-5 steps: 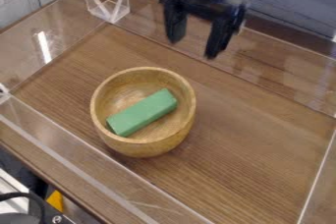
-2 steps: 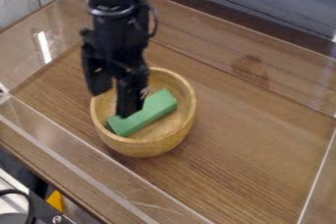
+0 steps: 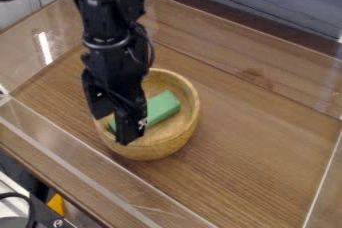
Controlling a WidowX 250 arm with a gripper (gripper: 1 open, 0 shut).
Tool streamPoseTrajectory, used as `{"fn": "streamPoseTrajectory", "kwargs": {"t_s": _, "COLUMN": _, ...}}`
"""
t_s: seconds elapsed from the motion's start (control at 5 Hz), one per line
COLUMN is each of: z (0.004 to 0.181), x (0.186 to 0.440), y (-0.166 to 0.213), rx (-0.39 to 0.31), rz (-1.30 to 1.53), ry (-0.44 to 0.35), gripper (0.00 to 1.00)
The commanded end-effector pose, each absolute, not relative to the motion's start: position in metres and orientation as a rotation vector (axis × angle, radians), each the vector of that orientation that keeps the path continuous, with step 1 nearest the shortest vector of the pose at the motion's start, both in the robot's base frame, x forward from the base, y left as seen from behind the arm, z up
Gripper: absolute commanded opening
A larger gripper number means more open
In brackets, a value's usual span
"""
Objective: Remove the green block from inside the brown bowl and put it on the table
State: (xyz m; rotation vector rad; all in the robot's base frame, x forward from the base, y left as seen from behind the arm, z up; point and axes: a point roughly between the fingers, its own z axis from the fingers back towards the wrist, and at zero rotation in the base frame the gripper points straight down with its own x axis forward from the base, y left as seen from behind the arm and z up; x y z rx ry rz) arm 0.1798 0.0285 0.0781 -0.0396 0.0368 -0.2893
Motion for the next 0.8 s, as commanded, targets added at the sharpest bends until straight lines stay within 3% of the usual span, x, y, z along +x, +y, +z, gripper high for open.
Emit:
{"fn": "streamPoseTrajectory", "kwargs": {"t_s": 0.0, "z": 0.0804, "x": 0.1825, "y": 0.03, "rx": -0.037, "rz": -0.306, "ry": -0.002, "gripper": 1.0}}
{"fn": "streamPoseTrajectory", "kwargs": {"t_s": 0.6, "z": 0.0751, "x": 0.1786, "y": 0.0309, "rx": -0.056, "rz": -0.249, "ry": -0.019, "gripper": 1.0}}
